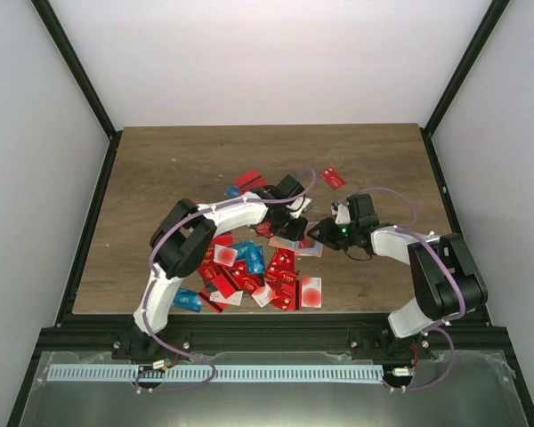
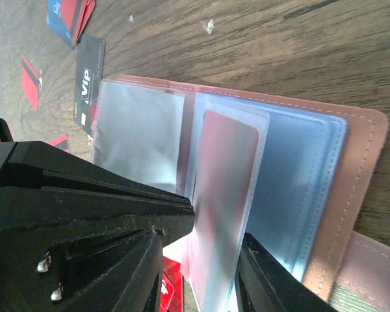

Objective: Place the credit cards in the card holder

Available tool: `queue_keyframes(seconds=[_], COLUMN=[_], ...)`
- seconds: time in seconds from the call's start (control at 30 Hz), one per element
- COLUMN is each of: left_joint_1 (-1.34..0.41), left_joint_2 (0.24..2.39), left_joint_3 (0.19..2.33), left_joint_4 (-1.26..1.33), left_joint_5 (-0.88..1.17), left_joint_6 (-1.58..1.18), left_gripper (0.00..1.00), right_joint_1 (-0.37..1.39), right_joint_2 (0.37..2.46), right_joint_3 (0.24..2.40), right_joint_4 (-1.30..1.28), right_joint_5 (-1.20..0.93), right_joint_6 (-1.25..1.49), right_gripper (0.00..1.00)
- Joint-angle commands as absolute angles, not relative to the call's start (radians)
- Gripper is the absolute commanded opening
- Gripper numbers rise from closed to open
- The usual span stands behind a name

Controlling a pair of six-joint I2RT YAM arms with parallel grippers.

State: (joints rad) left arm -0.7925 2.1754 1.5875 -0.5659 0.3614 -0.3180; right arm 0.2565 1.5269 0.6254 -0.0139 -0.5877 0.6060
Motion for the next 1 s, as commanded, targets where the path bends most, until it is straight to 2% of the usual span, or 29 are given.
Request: queue_keyframes(seconds=[0.0, 0.4, 0.7, 0.97], left_joint_1=[-0.787, -0.696, -0.630, -0.617], left_joint_2=[2.111, 1.934, 1.759, 1.584], left_joint_3=[1.609, 1.450, 1.261, 1.128], left_joint_4=[-0.579, -0.531, -0.492, -0.496], left_joint_5=[0.374, 0.345, 0.298, 0.196], left_joint_6=[-0.329, -0.351, -0.363, -0.372], left_gripper=[0.04, 0.04, 0.06, 0.22], right_joint_1=[0.256, 0.314, 0.418, 0.465], right_joint_2=[1.528, 1.562, 1.708, 1.691], right_joint_3=[0.668, 0.736, 0.900, 0.962], right_joint_4=[-0.018, -0.055, -0.066, -0.118], right_joint_5=[-0.620, -0.605, -0.614, -0.609], right_joint_6=[0.588, 0.597, 0.608, 0.591], right_gripper=[0.33, 0.33, 0.34, 0.43])
